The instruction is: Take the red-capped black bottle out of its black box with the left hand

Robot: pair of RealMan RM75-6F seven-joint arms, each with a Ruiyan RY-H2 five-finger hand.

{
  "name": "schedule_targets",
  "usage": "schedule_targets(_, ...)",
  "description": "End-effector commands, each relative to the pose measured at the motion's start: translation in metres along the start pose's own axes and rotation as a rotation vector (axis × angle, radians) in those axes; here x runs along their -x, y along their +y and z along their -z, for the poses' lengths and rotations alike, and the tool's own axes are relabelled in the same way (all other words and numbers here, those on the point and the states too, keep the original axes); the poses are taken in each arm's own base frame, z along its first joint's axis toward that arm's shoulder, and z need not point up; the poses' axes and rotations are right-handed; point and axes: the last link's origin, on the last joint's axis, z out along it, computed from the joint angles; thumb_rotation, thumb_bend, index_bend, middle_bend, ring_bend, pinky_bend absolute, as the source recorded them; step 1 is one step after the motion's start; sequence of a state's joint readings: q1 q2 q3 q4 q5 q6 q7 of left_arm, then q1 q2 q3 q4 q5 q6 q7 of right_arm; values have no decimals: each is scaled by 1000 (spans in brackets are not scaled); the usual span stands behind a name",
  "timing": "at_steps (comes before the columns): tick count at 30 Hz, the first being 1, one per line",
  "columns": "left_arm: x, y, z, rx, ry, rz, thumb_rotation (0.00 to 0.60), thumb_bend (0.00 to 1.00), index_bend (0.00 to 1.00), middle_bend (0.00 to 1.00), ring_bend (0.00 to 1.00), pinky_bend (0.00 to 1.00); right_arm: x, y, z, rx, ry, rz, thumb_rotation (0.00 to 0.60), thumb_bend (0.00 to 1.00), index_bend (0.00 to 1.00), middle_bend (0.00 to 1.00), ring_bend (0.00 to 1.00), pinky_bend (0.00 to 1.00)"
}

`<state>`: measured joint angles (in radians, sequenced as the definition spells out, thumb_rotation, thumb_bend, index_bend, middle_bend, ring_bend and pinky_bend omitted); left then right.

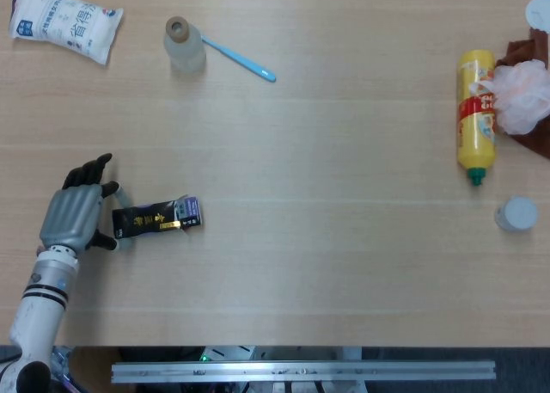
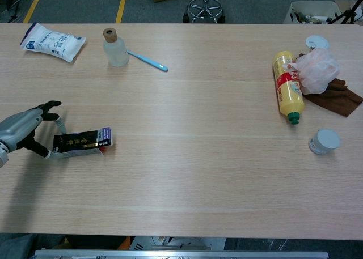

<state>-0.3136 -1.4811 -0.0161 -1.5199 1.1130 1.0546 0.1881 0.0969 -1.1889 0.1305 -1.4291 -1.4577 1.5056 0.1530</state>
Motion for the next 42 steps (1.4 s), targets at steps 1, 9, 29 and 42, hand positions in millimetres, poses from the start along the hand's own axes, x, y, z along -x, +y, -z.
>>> schedule_targets(1,0,0,0,-1,1,-2,600,25,469,0,0,68,0,0,0,0,0,0,600,76,168,164,85,230)
schedule_targets(9,-6,-1,2,7,30,-59,600,25,470,0,0,68,0,-1,0,1,1,-1,600,75,168,164,85,230)
schedule_targets(29,-48,7,24,59,165,-354,600,25,471,0,0,68,-1,-3,-2,-9,3,-2,600,76,168,164,85,230)
schedule_targets(42,-71,26,29,119,238,-500,600,24,472,0,0,69,-2,-4,-1,-11,4,-2,600,75,168,164,85,230)
